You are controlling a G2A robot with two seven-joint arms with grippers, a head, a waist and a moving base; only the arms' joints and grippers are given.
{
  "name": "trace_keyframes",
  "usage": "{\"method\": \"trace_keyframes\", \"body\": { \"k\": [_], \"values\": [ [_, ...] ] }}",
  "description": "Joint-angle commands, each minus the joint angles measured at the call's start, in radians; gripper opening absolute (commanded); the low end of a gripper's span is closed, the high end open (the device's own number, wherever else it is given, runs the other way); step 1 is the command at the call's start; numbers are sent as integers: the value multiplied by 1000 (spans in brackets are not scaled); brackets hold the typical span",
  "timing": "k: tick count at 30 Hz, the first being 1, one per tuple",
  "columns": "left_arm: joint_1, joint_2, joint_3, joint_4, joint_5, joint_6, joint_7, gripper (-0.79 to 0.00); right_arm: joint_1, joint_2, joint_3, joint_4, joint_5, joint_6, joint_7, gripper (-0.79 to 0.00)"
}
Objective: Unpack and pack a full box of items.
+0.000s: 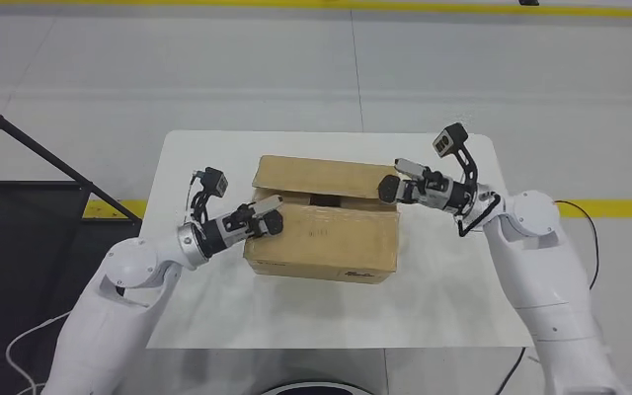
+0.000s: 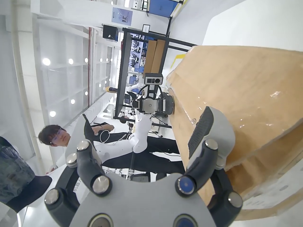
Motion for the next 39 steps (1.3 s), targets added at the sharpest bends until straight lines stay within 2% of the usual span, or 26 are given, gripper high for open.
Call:
{"method": "trace_keyframes", "body": {
  "k": [1,5,9,14,18,22,26,39],
  "values": [
    [-13,-6,38,-2,23,-2,28,0,-9,1,-1,-10,5,36,-4,0],
    [-31,-15,87,-3,46,-9,80,0,-15,4,-13,-12,-17,90,2,0],
    [-30,-17,71,-8,47,-27,128,0,-20,5,-25,-4,-32,105,11,0],
    [2,-12,-16,-24,17,-56,179,0,-27,6,-38,7,-52,98,15,0],
    [87,0,-151,-56,12,-85,215,0,-32,6,-45,7,-57,90,14,0],
    [155,0,-224,-90,40,-74,354,0,-28,6,-49,22,-67,87,4,0],
    [204,-8,-241,-124,42,-35,491,0,-28,6,-49,22,-67,87,4,0],
    [214,-11,-240,-115,17,-26,521,0,-28,6,-49,22,-67,87,4,0]
  ]
}}
